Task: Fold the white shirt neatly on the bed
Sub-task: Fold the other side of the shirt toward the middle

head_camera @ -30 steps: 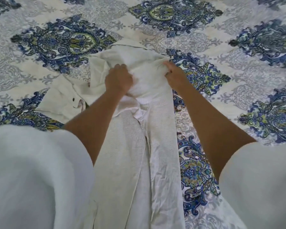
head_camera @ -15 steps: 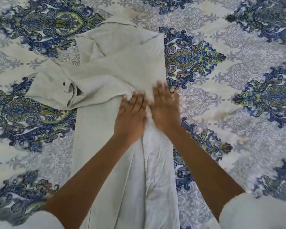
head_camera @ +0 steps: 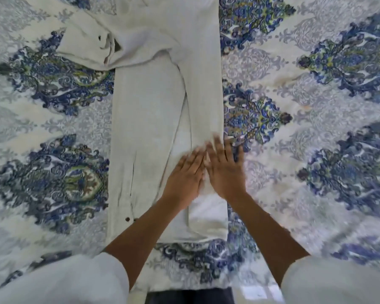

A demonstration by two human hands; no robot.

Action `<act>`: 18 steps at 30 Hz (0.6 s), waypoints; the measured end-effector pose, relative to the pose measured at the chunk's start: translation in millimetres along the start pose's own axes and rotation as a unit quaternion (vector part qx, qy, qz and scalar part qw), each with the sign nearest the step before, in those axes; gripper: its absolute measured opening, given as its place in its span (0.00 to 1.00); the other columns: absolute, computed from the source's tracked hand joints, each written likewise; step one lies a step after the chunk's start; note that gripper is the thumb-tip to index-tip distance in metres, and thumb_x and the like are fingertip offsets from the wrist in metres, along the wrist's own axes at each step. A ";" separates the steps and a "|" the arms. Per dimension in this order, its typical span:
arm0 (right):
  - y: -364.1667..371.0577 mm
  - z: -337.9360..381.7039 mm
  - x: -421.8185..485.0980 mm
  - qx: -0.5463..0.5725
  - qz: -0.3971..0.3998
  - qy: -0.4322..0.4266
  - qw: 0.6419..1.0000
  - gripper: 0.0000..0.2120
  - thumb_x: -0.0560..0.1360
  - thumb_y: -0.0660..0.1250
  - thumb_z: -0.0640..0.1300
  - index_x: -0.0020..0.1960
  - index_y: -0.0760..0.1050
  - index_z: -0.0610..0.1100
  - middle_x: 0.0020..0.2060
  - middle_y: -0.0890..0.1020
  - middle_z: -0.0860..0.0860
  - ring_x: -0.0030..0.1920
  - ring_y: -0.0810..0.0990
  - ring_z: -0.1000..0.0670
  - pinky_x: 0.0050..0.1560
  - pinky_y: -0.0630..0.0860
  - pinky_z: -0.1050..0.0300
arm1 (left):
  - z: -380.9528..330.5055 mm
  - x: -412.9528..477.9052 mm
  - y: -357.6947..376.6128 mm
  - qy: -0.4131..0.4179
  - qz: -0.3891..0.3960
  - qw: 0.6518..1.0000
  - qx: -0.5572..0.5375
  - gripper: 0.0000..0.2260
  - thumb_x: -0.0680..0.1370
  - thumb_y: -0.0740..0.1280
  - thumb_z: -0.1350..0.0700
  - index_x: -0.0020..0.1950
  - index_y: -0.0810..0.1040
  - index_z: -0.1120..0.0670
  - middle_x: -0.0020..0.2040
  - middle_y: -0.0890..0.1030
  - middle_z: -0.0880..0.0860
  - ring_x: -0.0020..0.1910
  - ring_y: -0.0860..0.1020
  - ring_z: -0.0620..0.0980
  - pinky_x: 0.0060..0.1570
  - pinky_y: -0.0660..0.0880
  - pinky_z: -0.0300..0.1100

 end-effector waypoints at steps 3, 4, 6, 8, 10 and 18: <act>15.9 -1.8 -43.7 0.031 0.017 0.040 0.999 0.26 0.75 0.51 0.49 0.73 0.59 0.47 0.74 0.62 0.45 0.73 0.63 0.43 0.66 0.62 0.34 | -18.1 -49.2 19.8 0.004 0.026 1.000 -0.006 0.24 0.77 0.53 0.54 0.72 0.66 0.61 0.72 0.67 0.57 0.72 0.65 0.53 0.72 0.61 0.49; 19.0 -1.0 -54.2 0.024 0.020 0.040 0.999 0.27 0.75 0.51 0.48 0.73 0.59 0.47 0.74 0.62 0.44 0.73 0.63 0.42 0.66 0.62 0.33 | -22.4 -62.6 25.1 0.018 0.031 0.999 -0.006 0.24 0.77 0.53 0.54 0.72 0.66 0.60 0.72 0.67 0.57 0.72 0.66 0.53 0.72 0.60 0.48; 26.6 6.0 -77.4 0.001 0.034 0.005 0.999 0.27 0.75 0.50 0.47 0.74 0.59 0.48 0.74 0.62 0.45 0.74 0.62 0.42 0.66 0.60 0.33 | -28.2 -85.4 33.1 0.050 0.040 0.998 -0.007 0.23 0.77 0.54 0.55 0.72 0.66 0.60 0.73 0.67 0.56 0.72 0.65 0.54 0.70 0.58 0.47; 32.7 8.1 -100.0 -0.002 0.035 -0.015 0.999 0.27 0.76 0.50 0.47 0.74 0.59 0.48 0.75 0.61 0.47 0.75 0.58 0.43 0.67 0.59 0.32 | -33.2 -105.8 39.3 0.077 0.056 0.995 -0.006 0.23 0.78 0.54 0.55 0.72 0.65 0.59 0.73 0.65 0.55 0.73 0.63 0.53 0.70 0.57 0.48; 36.1 4.6 -118.2 -0.008 0.045 -0.016 0.999 0.26 0.76 0.50 0.48 0.74 0.58 0.47 0.74 0.61 0.48 0.74 0.56 0.44 0.67 0.61 0.34 | -34.6 -121.6 44.5 0.096 0.074 0.993 0.003 0.24 0.77 0.53 0.55 0.73 0.64 0.57 0.74 0.64 0.53 0.74 0.61 0.52 0.69 0.57 0.49; 34.9 9.4 -167.2 -0.030 0.040 -0.062 0.997 0.29 0.71 0.64 0.44 0.72 0.64 0.50 0.73 0.64 0.48 0.73 0.61 0.41 0.66 0.62 0.33 | -31.2 -135.3 37.5 0.139 0.120 0.982 0.041 0.23 0.76 0.51 0.51 0.70 0.69 0.53 0.71 0.70 0.50 0.71 0.66 0.50 0.69 0.66 0.53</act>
Point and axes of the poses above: each hand's wrist, its own x-axis towards the middle knuckle, its own y-axis out of the palm, z = x × y, the point moved 7 cm from there along x, towards the middle knuckle
